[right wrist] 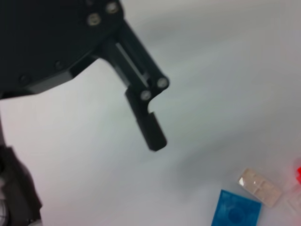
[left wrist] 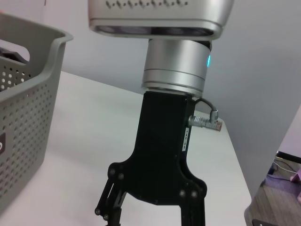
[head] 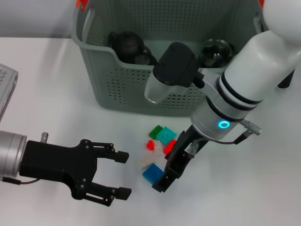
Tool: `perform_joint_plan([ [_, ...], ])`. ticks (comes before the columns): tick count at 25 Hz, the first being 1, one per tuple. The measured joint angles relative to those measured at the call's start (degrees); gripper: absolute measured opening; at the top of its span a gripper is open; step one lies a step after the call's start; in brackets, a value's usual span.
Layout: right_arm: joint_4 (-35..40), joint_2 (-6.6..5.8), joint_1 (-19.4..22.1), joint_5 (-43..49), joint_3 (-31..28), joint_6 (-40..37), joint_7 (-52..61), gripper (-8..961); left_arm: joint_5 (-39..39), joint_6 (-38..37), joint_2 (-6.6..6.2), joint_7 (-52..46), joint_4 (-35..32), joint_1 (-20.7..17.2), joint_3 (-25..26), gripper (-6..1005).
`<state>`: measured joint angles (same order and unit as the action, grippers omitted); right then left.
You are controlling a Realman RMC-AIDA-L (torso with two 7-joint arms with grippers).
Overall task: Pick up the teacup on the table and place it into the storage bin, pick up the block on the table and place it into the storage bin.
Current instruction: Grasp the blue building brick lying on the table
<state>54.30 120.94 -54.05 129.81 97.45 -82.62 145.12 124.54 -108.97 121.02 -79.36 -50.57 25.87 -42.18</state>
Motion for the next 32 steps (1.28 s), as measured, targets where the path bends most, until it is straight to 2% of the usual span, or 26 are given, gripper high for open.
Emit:
perform_joint_plan([
  [12, -0.2, -0.02, -1.0, 0.2, 4.8, 3.7, 6.0, 891, 0.0, 0.0, 0.00, 0.0, 0.2, 0.2, 0.0, 848],
  [24, -1.5, 0.31, -1.1, -0.1, 13.1, 13.0, 8.3, 876, 0.0, 0.1, 0.00, 0.0, 0.2, 0.2, 0.0, 848],
  [32, -2.1, 0.38, -0.8, -0.1, 14.4, 15.7, 8.6, 866, 0.0, 0.4, 0.00, 0.0, 0.2, 0.2, 0.0, 848],
])
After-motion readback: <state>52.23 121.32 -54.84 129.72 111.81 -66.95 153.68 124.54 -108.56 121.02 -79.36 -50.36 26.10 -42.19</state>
